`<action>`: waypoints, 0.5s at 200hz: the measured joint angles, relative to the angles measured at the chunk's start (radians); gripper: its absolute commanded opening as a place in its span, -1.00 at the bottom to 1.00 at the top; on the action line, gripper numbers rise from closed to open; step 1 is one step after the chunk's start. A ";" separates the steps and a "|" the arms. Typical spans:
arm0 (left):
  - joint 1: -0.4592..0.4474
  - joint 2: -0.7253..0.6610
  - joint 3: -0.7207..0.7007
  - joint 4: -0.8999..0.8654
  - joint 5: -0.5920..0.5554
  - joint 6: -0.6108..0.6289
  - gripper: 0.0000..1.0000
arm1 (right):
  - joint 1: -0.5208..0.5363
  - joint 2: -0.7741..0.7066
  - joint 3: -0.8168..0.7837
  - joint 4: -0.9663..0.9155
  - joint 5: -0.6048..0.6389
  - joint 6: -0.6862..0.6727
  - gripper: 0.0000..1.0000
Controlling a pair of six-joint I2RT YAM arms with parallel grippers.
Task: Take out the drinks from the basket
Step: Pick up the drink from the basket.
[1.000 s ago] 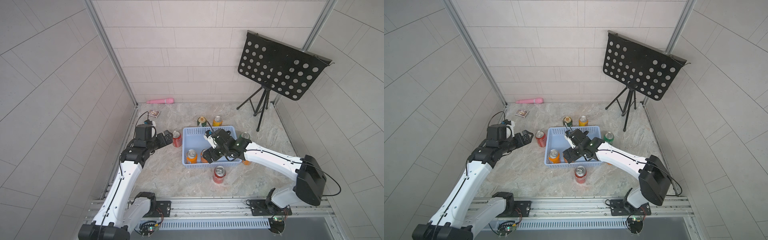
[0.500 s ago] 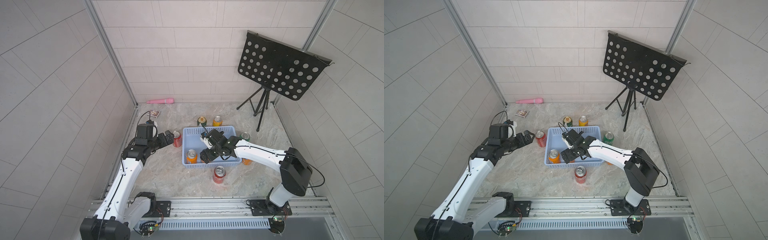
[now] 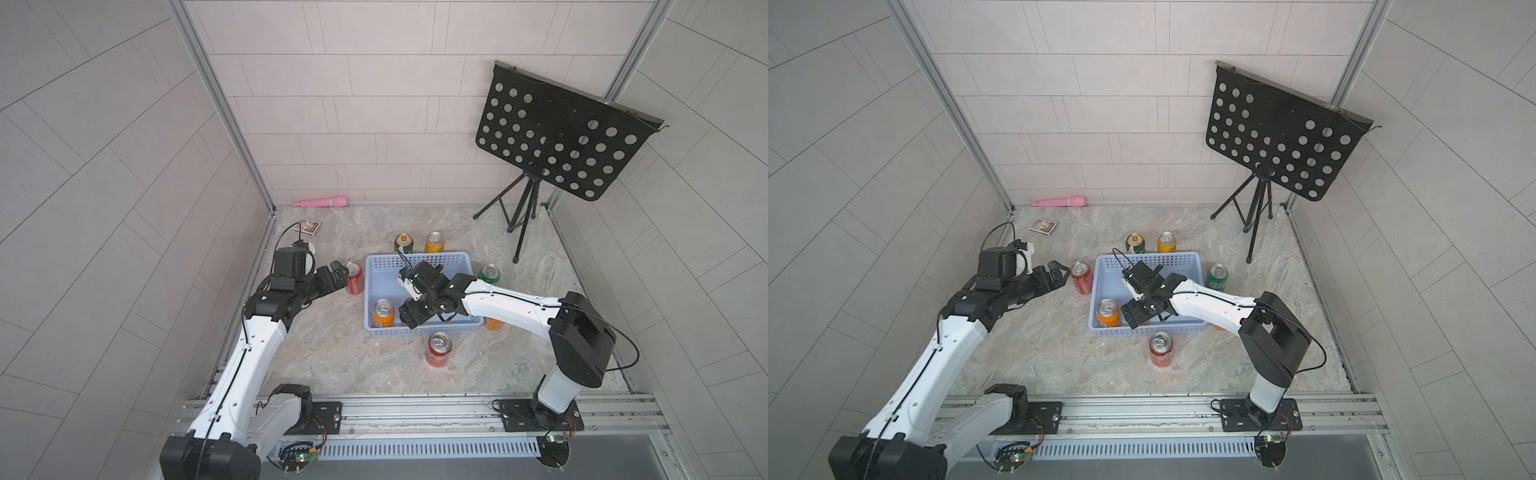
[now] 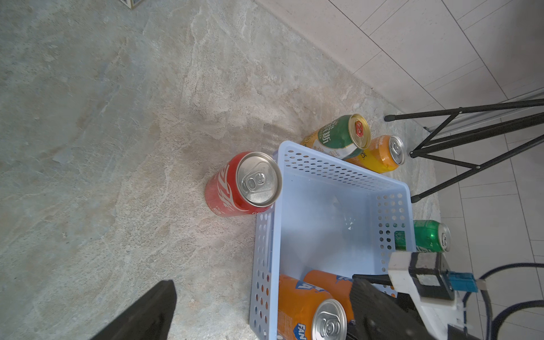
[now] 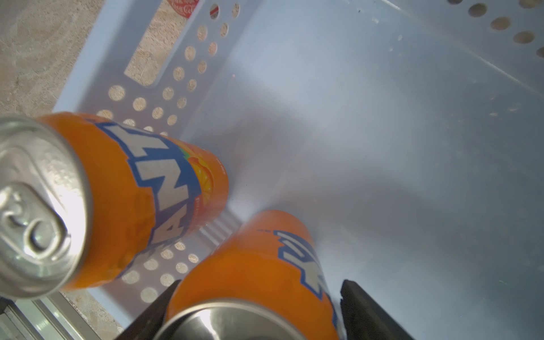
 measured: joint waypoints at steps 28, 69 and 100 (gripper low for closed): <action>0.000 0.000 0.000 0.000 0.006 0.000 1.00 | 0.001 0.000 0.000 0.003 0.006 0.011 0.36; 0.000 -0.004 0.000 0.000 0.009 0.000 1.00 | 0.000 -0.006 0.000 -0.003 0.011 0.021 -0.09; 0.000 -0.020 0.000 0.000 0.008 0.000 1.00 | 0.000 -0.016 0.000 -0.030 0.019 0.021 -0.28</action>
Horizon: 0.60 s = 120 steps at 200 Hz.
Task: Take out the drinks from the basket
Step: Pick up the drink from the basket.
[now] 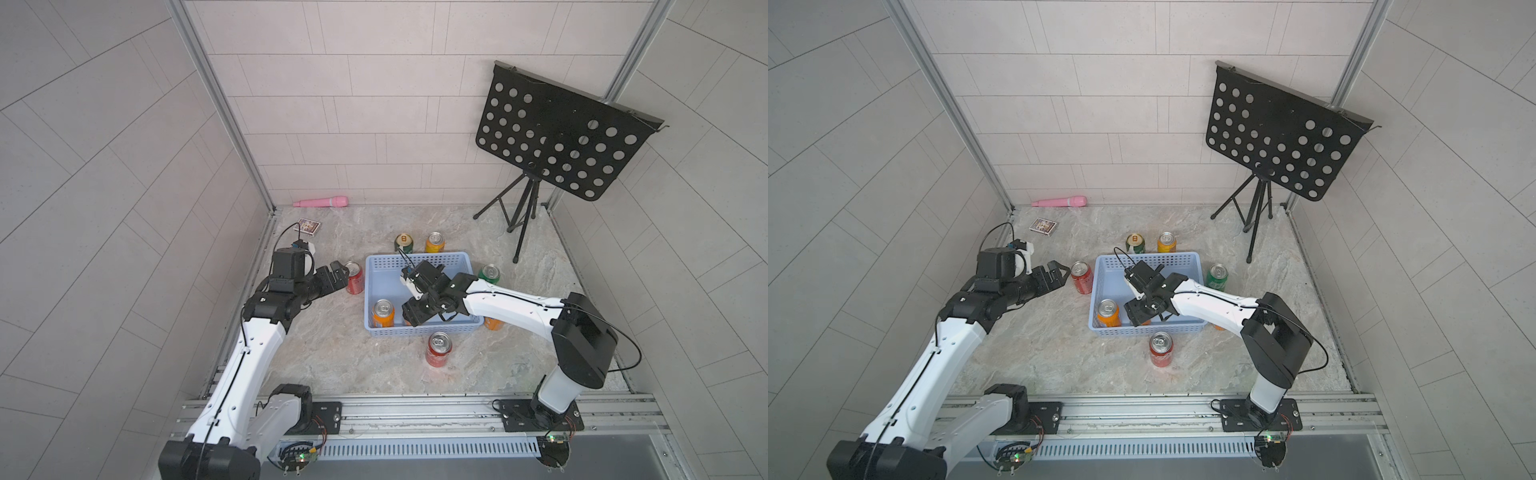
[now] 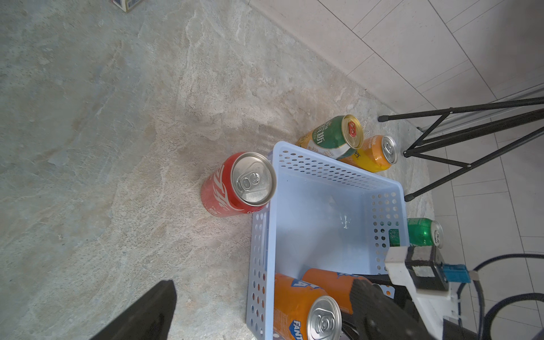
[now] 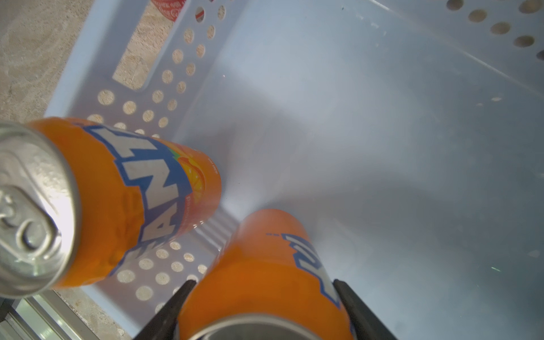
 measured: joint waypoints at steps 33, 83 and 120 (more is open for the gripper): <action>0.000 -0.024 0.000 0.000 -0.004 0.000 1.00 | 0.000 -0.009 0.024 -0.066 0.016 0.005 -0.34; 0.000 -0.065 -0.003 0.055 0.002 -0.036 1.00 | 0.000 -0.068 0.087 -0.133 0.054 0.006 -0.39; -0.002 -0.035 -0.013 0.083 0.026 -0.088 1.00 | 0.000 -0.084 0.142 -0.160 0.070 0.006 -0.40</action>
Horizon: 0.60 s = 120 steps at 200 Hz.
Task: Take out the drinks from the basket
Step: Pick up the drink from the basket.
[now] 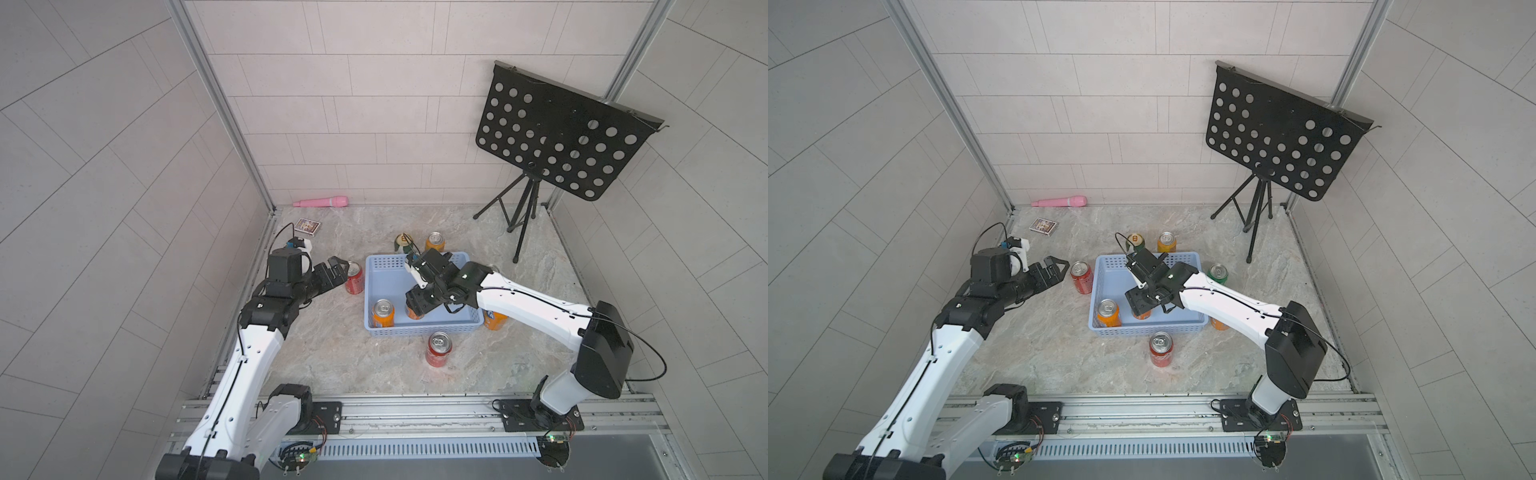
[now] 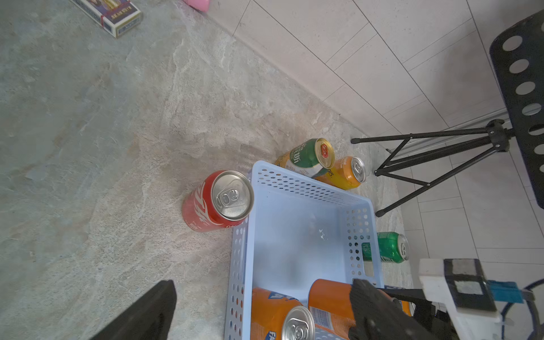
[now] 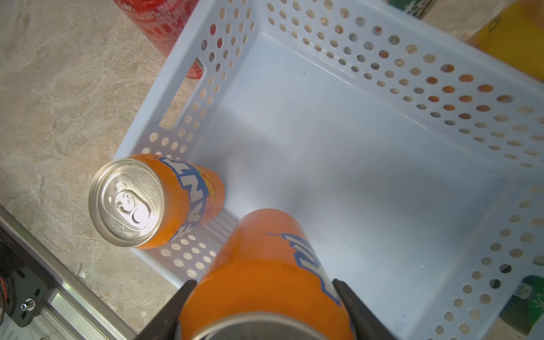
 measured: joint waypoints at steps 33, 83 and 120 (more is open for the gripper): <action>-0.032 0.006 0.010 0.017 0.012 -0.030 1.00 | 0.000 -0.007 0.029 -0.019 0.006 0.000 -0.41; -0.094 0.013 0.034 0.033 0.000 -0.048 1.00 | 0.000 -0.078 0.050 -0.049 0.012 -0.004 -0.41; -0.146 0.017 0.034 0.042 -0.007 -0.051 1.00 | 0.005 -0.146 0.058 -0.057 0.018 -0.003 -0.43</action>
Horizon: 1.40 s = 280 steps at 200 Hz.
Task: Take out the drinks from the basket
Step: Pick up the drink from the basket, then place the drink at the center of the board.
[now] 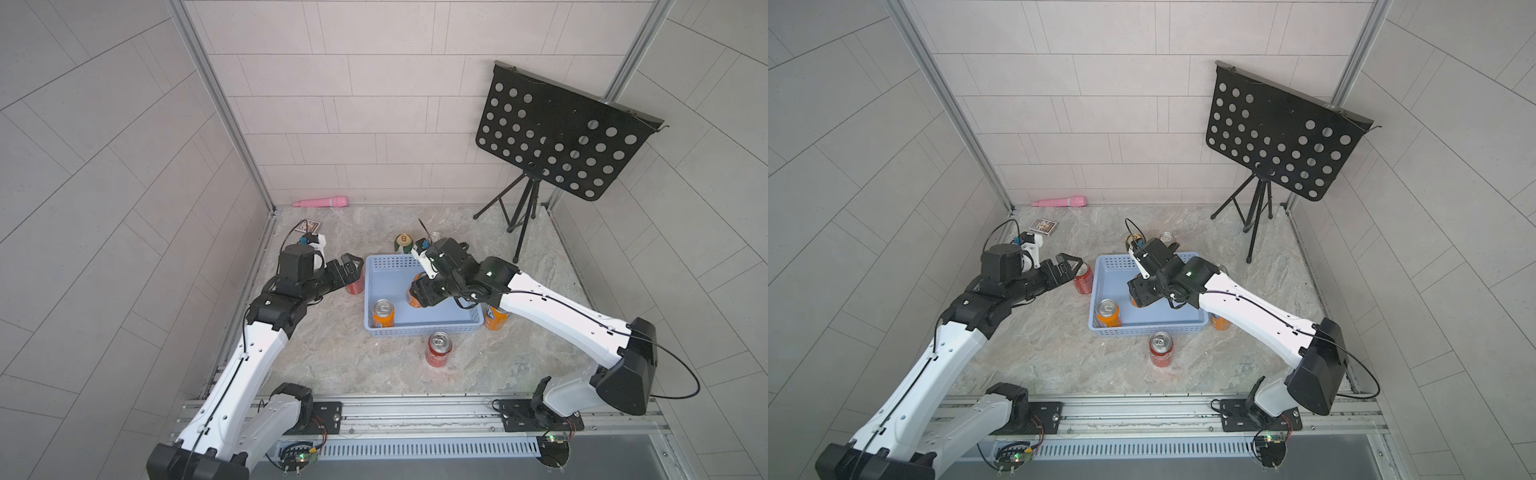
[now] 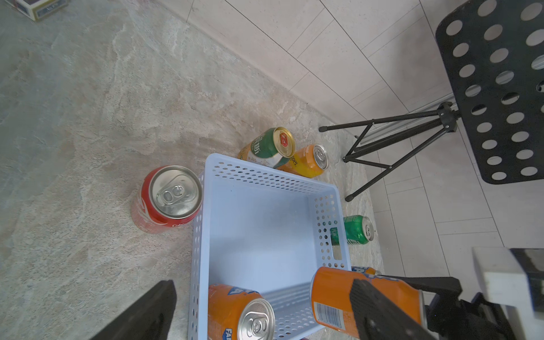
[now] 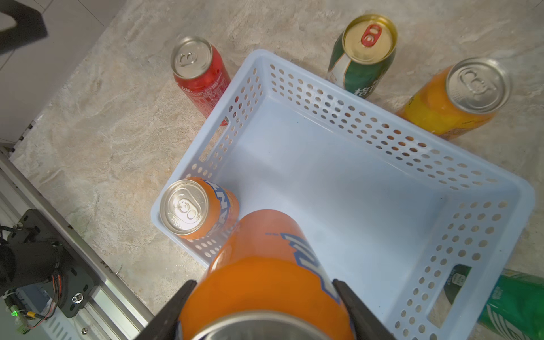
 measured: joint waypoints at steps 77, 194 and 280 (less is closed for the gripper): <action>-0.032 -0.022 0.000 -0.052 -0.100 0.043 1.00 | 0.156 -0.034 0.001 -0.029 0.039 0.003 -0.44; -0.032 -0.106 -0.088 -0.089 -0.261 0.021 1.00 | 0.329 -0.038 -0.182 0.023 0.134 0.041 -0.46; -0.032 -0.138 -0.124 -0.076 -0.315 0.000 1.00 | 0.380 -0.021 -0.232 0.109 0.157 0.075 -0.46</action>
